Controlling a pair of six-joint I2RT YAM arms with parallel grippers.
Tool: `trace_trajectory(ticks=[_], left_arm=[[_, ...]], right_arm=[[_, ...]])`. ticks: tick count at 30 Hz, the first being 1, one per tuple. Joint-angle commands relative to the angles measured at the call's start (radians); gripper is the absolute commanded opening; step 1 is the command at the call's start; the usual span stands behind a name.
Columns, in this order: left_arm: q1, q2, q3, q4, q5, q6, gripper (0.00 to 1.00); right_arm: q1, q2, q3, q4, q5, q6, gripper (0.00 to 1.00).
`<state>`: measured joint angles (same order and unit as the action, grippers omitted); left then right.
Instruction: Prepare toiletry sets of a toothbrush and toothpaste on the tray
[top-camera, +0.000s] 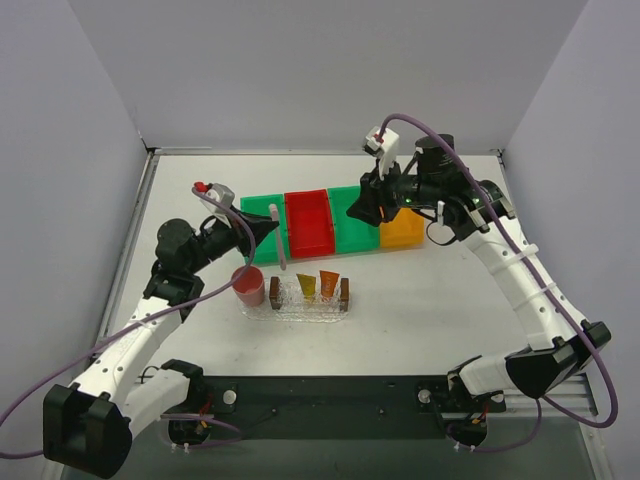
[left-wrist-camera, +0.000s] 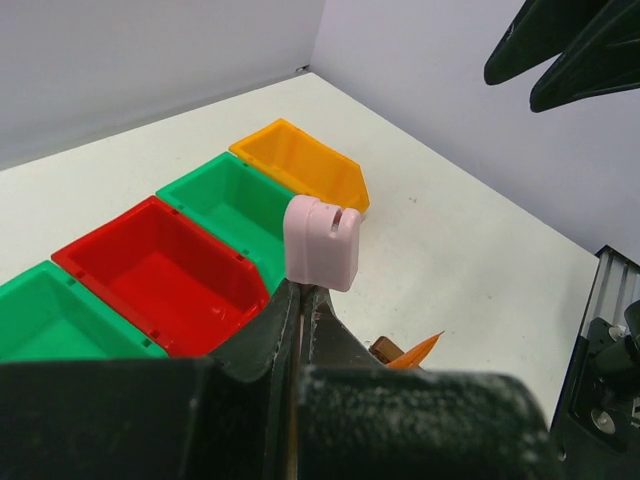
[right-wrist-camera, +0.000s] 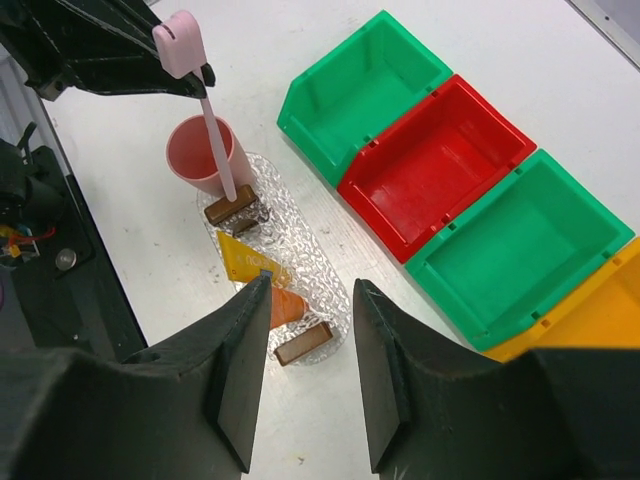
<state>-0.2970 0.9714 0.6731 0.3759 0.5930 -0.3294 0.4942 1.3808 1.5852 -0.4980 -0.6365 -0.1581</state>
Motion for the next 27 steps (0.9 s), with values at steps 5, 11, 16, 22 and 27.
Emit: trace_trajectory(ticks=[5, 11, 16, 22, 27], left_arm=[[0.024, 0.0, 0.042, 0.135, -0.036, -0.106, 0.0], [0.042, 0.036, 0.109, 0.176, -0.036, -0.267, 0.0], [0.044, 0.053, 0.091, 0.245, -0.028, -0.39, 0.0], [0.042, 0.055, 0.069, 0.308, -0.024, -0.47, 0.0], [0.042, 0.052, 0.054, 0.38, -0.015, -0.52, 0.0]], right_arm=[[0.047, 0.03, 0.013, 0.087, -0.101, 0.031, 0.34], [0.141, 0.083, 0.055, 0.095, -0.109, 0.009, 0.39], [0.193, 0.132, 0.091, 0.102, -0.097, 0.008, 0.42], [0.231, 0.178, 0.11, 0.104, -0.071, 0.002, 0.42], [0.254, 0.208, 0.104, 0.107, -0.057, -0.003, 0.43]])
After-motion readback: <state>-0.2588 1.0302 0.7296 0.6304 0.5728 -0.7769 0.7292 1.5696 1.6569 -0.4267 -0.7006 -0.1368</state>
